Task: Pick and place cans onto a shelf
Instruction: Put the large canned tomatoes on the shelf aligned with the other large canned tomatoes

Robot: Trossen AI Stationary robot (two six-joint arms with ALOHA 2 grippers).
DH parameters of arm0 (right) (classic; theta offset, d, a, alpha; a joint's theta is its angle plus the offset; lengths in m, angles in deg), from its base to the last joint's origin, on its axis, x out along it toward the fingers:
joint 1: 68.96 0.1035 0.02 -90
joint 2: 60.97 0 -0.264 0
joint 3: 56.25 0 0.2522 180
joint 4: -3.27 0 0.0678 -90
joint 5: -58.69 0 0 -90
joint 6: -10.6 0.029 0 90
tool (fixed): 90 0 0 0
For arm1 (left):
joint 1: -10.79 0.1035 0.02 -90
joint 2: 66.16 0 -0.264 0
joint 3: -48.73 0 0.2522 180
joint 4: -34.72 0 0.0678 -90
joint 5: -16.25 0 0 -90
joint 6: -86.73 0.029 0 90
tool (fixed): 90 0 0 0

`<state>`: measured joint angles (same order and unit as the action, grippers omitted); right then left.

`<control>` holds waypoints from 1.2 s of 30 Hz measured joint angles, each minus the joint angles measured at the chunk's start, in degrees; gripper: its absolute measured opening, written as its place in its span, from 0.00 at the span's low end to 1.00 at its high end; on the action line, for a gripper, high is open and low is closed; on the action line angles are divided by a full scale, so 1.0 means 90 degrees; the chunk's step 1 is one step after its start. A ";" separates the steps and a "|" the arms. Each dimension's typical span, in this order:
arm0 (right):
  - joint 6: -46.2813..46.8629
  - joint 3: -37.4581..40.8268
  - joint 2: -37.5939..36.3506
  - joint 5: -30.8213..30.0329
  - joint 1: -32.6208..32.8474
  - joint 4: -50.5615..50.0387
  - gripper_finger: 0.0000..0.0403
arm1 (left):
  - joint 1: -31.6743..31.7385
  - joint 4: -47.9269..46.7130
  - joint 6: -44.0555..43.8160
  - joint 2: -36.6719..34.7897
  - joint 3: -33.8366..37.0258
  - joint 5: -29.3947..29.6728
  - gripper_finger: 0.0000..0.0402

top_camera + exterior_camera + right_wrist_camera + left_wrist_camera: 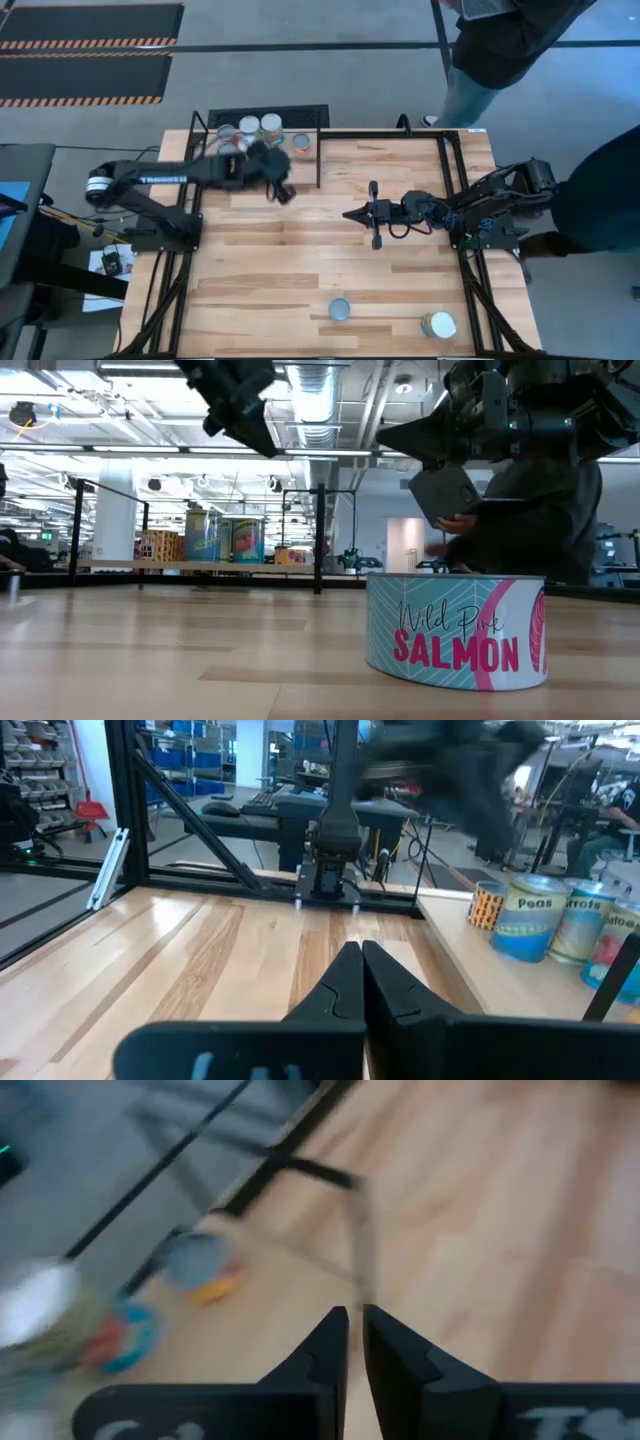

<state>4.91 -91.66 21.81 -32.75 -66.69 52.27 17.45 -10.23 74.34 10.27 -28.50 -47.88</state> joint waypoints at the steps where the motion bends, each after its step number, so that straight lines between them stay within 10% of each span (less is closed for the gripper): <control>1: 0.0028 0.0000 0.0000 -0.0002 0.0000 -0.0044 0.01 | -0.0211 0.0438 0.0014 -0.0116 0.0329 -0.0008 0.06; 16: 0.0755 -0.0425 -0.0002 -0.0830 0.0636 -0.1804 0.01 | -0.1854 0.7356 0.0706 -0.0364 0.4310 -0.0959 0.06; 28: 0.1874 -0.1979 -0.0001 -0.1715 0.2192 -0.5227 0.01 | -0.1866 0.7799 0.0755 -0.0362 0.4824 -0.1181 0.06; 36: 0.4781 -0.3586 0.0000 -0.1837 0.3566 -0.9526 0.01 | -0.1866 0.7787 0.0797 -0.0362 0.4824 -0.1232 0.06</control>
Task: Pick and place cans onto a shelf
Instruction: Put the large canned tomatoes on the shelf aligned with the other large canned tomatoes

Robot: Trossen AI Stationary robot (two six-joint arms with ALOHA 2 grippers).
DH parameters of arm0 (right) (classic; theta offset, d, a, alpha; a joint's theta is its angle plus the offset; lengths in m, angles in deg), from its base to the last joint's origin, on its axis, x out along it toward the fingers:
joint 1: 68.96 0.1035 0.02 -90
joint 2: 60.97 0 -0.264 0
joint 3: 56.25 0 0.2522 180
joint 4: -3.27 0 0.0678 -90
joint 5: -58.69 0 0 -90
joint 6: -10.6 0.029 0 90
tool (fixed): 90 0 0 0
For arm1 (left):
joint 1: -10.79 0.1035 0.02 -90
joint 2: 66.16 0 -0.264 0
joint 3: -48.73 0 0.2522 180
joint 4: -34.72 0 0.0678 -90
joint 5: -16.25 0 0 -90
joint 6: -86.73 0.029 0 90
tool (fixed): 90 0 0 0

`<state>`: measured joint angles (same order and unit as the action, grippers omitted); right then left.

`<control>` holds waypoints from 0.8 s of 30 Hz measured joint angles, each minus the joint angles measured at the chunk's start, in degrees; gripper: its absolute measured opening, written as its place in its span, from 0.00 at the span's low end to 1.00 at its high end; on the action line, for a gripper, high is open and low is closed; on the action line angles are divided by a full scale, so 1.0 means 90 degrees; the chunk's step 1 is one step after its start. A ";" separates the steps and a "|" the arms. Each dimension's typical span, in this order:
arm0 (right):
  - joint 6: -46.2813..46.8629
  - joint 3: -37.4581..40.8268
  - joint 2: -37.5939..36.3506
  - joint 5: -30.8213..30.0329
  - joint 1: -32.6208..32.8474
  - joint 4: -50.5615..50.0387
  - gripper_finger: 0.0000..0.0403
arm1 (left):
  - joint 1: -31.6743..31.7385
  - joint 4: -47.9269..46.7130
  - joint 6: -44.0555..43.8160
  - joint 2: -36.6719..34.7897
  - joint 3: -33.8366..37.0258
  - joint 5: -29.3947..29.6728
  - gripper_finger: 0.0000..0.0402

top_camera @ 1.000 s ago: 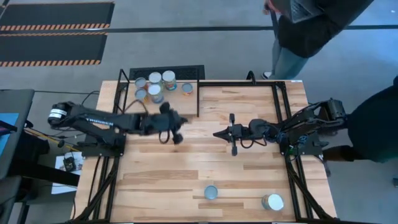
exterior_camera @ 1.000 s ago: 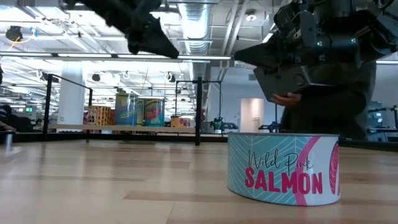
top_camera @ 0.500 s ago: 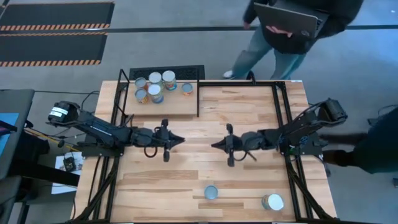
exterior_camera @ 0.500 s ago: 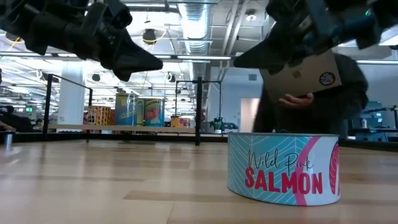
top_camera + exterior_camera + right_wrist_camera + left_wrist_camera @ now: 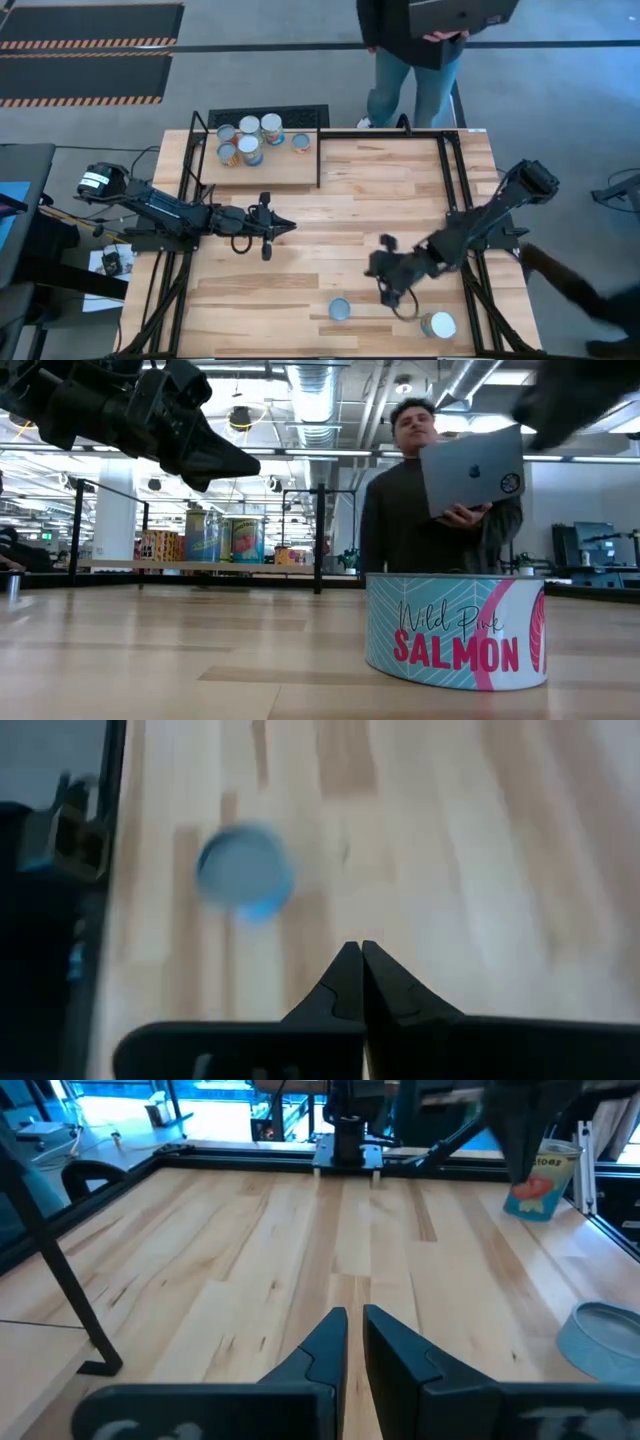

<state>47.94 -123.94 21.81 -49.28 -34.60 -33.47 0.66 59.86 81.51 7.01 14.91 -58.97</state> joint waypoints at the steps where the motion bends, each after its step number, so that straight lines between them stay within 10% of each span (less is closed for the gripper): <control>1: 0.0480 -0.0168 -0.0002 0.0002 0.0221 -0.0453 0.01 | 0.0000 0.0002 -0.0002 0.0000 0.0000 -0.0005 0.06; 12: 0.5955 -0.1034 0.0000 0.0194 0.2586 -0.2803 0.17 | 0.0000 0.0002 -0.0051 0.0002 0.0000 -0.0005 0.06; 24: 0.7654 -0.1194 0.0550 0.1384 0.3515 -0.3133 0.28 | 0.0000 -0.0117 -0.0313 0.0002 0.0002 -0.0005 0.06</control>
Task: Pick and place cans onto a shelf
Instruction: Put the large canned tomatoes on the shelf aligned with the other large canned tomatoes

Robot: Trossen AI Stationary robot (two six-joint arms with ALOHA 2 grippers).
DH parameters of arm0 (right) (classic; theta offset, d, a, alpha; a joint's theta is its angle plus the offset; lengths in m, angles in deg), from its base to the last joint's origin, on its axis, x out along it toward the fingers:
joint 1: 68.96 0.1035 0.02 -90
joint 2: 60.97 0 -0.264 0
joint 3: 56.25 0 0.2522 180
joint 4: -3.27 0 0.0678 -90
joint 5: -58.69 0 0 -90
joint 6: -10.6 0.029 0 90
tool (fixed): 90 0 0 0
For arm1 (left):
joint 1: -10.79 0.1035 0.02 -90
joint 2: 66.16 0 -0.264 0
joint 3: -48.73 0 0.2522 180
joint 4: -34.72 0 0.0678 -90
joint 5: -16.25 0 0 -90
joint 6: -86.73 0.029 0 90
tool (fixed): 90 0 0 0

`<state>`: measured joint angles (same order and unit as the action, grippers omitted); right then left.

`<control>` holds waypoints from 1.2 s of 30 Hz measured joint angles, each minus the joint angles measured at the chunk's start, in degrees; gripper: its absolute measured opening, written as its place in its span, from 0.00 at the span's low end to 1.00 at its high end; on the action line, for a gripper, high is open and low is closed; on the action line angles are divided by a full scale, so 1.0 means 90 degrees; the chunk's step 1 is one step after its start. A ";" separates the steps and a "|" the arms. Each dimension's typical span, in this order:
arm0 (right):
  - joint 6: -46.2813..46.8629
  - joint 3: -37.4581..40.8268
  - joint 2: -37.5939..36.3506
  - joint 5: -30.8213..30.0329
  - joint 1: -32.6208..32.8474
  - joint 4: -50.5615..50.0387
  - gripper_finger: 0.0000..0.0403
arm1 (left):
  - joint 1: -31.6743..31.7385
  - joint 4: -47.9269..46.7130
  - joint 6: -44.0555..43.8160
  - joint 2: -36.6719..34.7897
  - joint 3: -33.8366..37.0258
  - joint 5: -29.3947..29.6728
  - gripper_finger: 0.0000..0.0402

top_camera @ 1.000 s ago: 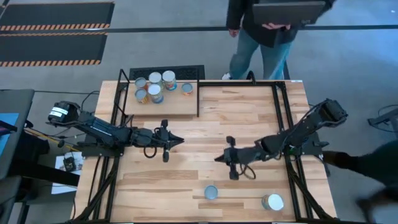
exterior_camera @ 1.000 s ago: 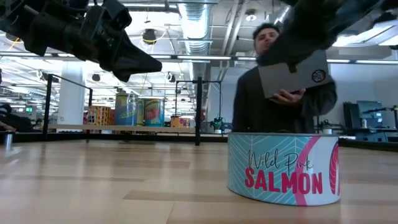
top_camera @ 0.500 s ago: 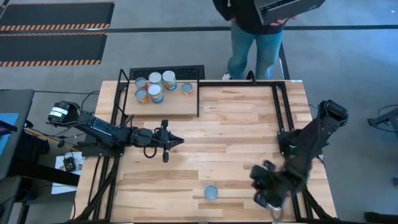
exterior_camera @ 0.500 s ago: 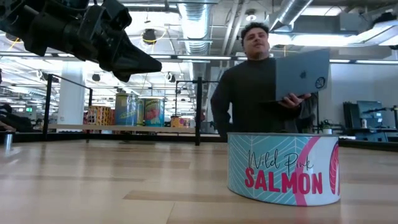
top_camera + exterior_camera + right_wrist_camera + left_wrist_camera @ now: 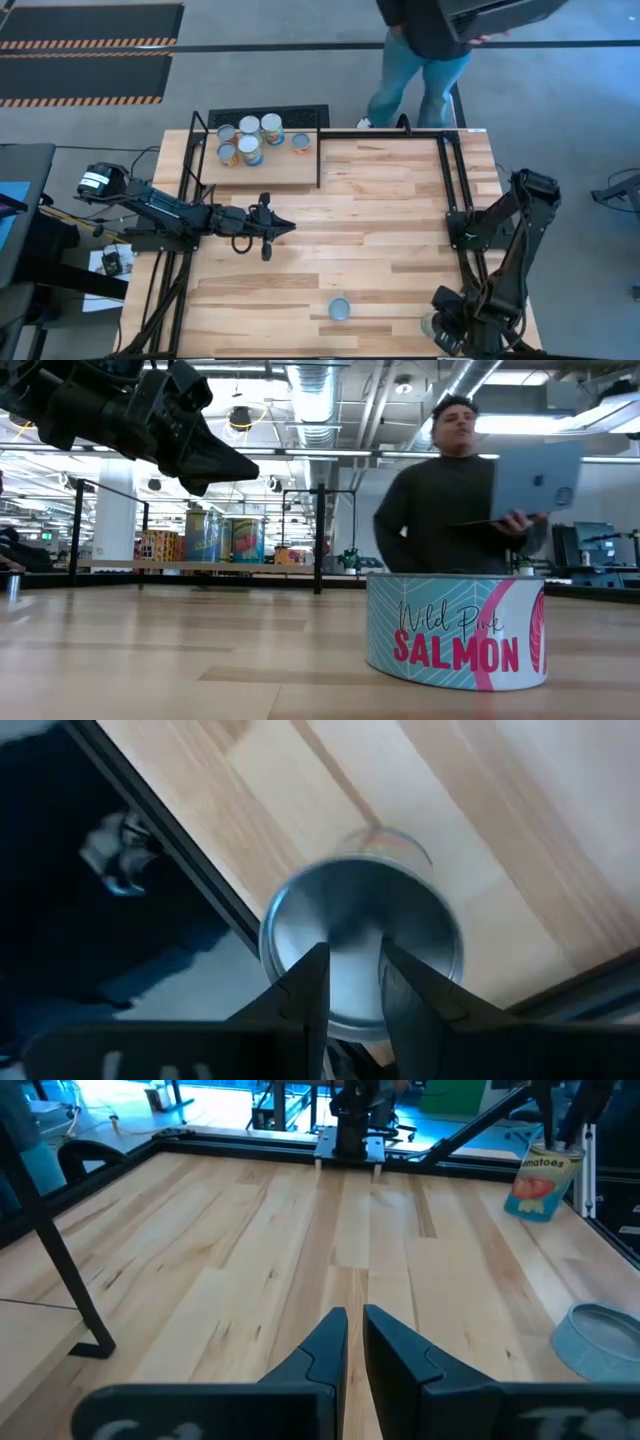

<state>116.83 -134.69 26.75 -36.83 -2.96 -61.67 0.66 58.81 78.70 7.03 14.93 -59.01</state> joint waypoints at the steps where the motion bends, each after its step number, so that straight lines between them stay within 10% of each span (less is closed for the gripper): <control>1: -0.0031 -0.0093 0.0117 0.0079 -0.0002 -0.0069 0.28 | 0.0000 0.0000 -0.0011 0.0000 0.0000 0.0000 0.06; 23: -0.1612 -0.2619 0.2326 0.0326 -0.0204 -0.2274 0.51 | 0.0000 -0.0330 -0.0236 0.0002 0.0000 0.0102 0.06; 36: -0.2637 -0.2624 0.2499 0.0007 -0.0476 -0.2731 0.04 | 0.0000 -0.0325 -0.0198 0.0002 0.0000 0.0107 0.06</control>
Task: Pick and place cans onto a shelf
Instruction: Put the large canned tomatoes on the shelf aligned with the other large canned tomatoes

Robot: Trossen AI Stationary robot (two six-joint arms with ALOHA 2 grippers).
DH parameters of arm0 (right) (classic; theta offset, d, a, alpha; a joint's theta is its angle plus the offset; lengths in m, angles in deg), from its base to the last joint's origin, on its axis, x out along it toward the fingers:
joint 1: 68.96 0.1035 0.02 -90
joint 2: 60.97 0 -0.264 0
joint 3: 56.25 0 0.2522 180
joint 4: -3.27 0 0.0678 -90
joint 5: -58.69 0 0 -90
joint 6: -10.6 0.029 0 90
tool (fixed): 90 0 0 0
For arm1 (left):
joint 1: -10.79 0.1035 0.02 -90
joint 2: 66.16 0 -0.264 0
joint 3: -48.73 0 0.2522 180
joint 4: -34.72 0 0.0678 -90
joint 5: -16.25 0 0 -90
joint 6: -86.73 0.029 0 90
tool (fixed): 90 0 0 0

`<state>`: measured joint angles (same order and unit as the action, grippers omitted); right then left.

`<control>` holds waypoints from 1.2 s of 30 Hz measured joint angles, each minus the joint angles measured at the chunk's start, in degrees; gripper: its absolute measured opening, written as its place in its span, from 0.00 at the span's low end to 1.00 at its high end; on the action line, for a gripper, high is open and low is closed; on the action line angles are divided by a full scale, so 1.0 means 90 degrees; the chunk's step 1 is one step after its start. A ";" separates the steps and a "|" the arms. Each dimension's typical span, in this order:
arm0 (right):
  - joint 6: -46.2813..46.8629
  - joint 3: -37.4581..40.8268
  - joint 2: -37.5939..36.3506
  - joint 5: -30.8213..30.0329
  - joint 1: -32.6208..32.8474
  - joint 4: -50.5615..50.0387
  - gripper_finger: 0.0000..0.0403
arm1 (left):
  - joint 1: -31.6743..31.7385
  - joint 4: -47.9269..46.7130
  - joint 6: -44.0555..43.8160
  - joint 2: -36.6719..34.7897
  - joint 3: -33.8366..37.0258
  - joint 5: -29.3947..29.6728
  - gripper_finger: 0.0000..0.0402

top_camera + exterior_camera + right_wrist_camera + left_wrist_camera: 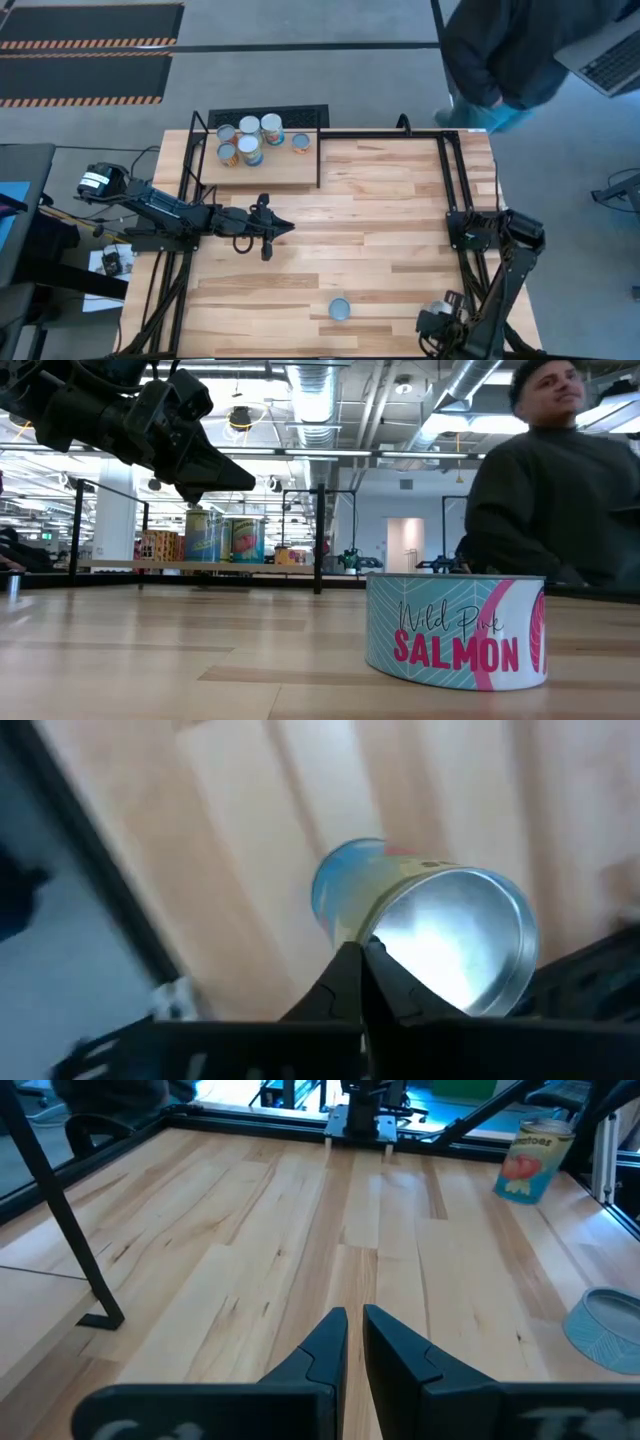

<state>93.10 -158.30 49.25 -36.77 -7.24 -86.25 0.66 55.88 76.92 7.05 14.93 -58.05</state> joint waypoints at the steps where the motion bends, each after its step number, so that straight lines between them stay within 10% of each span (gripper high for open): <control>1: -0.0095 -0.0021 -0.0027 -0.0141 -0.0026 -0.0101 0.02 | 0.0000 0.0002 -0.0011 0.0000 0.0000 0.0002 0.06; 15: -0.3807 -0.0076 -0.0622 -0.1639 -0.2052 0.0595 0.01 | 0.0002 0.0047 -0.0063 0.0000 0.0000 0.0073 0.06; 23: -0.7288 -0.0078 -0.0625 -0.1598 -0.3804 0.2448 0.02 | -0.0068 0.0003 -0.0047 -0.0089 0.0000 0.0097 0.06; 36: -0.9671 -0.0086 -0.0307 -0.0924 -0.5152 0.3629 0.01 | 0.0085 -0.0392 -0.0041 -0.1592 0.0845 0.0303 0.00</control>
<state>6.06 -159.08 46.48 -45.08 -53.61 -53.59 1.42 52.35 76.55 -7.27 22.54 -55.32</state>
